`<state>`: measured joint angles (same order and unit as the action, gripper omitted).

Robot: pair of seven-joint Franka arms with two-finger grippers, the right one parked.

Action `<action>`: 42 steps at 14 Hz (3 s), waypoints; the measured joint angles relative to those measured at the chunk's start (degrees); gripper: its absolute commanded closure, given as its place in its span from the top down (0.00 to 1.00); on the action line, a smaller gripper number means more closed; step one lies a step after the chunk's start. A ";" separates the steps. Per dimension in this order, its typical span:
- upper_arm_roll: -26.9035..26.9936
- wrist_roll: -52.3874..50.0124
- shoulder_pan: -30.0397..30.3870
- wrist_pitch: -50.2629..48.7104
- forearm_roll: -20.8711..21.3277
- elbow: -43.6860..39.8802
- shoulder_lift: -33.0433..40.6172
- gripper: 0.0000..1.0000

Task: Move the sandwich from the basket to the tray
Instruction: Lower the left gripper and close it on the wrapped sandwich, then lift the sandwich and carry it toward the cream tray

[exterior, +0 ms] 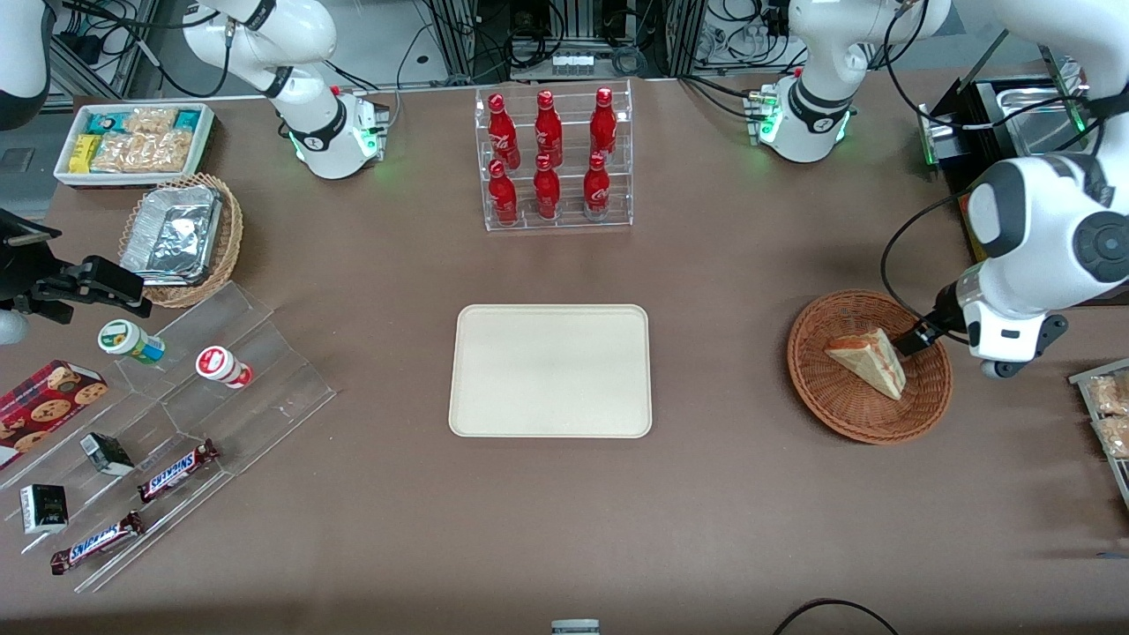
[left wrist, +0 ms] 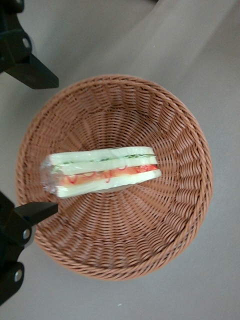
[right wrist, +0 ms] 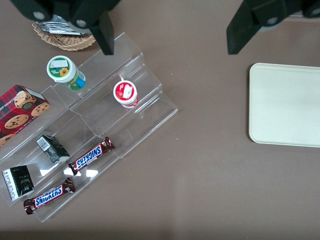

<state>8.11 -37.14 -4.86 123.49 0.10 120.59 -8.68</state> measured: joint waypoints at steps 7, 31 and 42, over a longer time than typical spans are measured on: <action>-0.21 -7.94 -0.10 8.17 -5.85 0.67 -6.98 1.00; -1.03 -4.89 -3.58 -6.18 -5.53 -9.18 -5.78 0.32; -1.98 -2.38 -26.86 -8.02 -4.78 -20.24 -13.12 0.28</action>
<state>6.12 -39.51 -31.72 115.48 -4.67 100.35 -21.80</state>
